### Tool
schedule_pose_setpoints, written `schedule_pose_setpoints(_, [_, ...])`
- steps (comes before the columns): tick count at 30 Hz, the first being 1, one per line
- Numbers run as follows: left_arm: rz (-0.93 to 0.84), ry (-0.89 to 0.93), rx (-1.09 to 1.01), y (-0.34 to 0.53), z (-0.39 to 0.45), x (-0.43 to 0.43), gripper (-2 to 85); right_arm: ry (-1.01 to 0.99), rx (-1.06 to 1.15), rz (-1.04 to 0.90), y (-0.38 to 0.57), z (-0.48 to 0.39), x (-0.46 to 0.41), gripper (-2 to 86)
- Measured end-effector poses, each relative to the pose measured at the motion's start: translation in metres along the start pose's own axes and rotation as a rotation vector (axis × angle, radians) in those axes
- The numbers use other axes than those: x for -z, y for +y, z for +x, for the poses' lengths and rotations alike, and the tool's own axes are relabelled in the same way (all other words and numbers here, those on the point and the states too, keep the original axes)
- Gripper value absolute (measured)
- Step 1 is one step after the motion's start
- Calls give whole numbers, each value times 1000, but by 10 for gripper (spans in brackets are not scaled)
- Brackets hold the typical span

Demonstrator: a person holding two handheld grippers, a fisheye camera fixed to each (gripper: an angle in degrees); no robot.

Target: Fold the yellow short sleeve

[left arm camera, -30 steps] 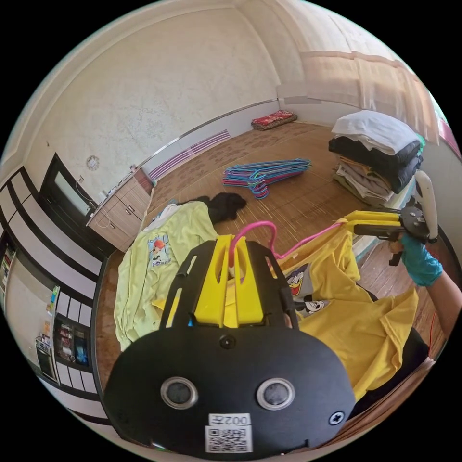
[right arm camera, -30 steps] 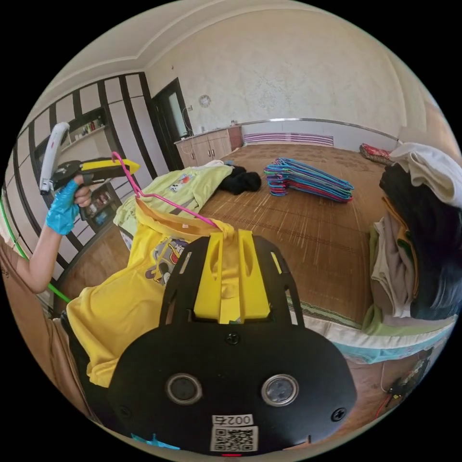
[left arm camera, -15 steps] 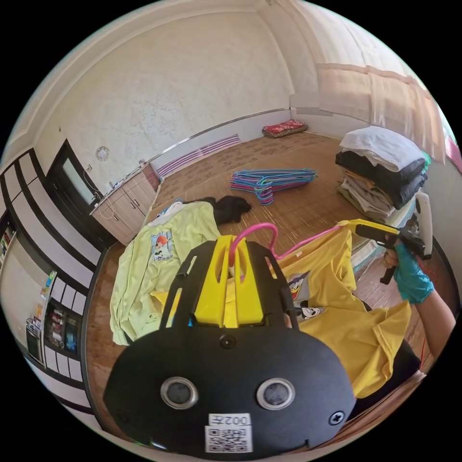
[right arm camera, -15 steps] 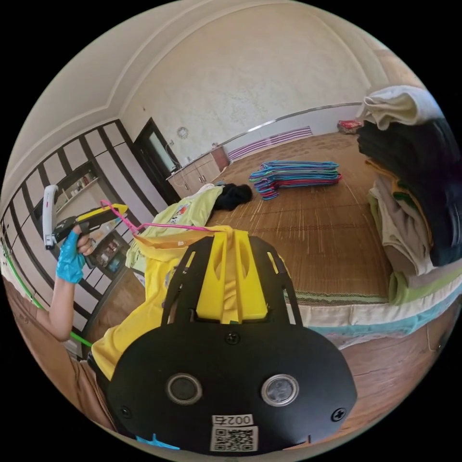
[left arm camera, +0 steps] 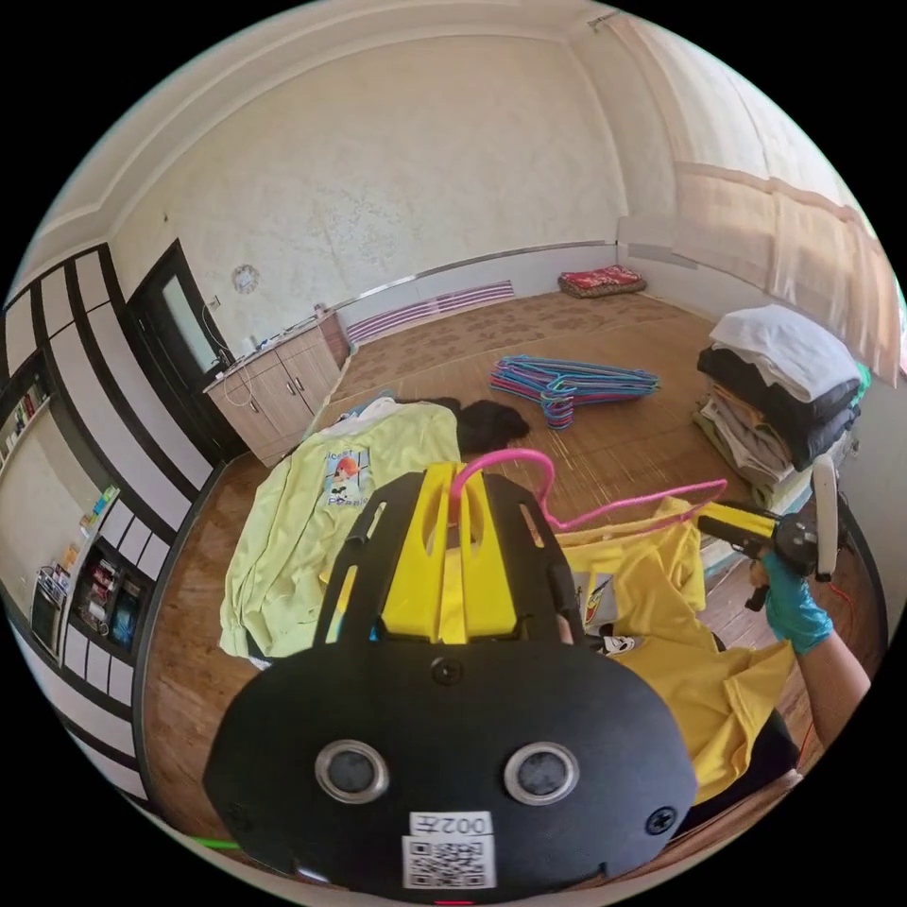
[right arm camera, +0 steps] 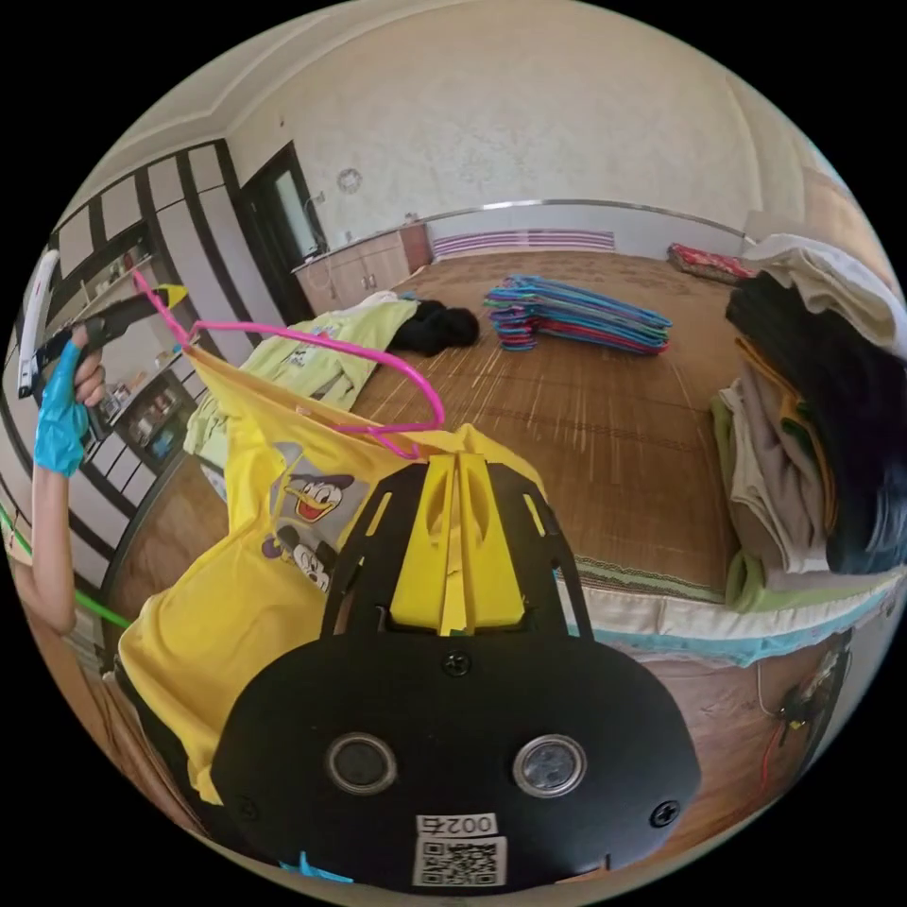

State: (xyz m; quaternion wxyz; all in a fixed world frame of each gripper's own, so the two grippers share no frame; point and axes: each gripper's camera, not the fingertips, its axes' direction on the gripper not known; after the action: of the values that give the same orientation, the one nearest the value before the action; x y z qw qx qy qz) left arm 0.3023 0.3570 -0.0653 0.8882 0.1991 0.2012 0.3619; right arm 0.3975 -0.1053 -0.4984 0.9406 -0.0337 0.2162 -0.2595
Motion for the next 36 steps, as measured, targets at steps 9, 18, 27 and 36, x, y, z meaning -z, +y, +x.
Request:
schedule_pose_setpoints(9, [35,-18,33,-9,-15,21,-9,-56,188,-111,-1,-23,1,23])
schedule_pose_setpoints(18, [52,20,77,-9,-29,34,-9,-142,193,-114,20,-18,26,71])
schedule_pose_setpoints(27, [64,58,104,-1,-20,45,-8,-229,144,8,31,-34,46,117])
schedule_pose_setpoints(36, [82,78,103,14,-14,59,-8,-202,-16,248,48,-28,76,122])
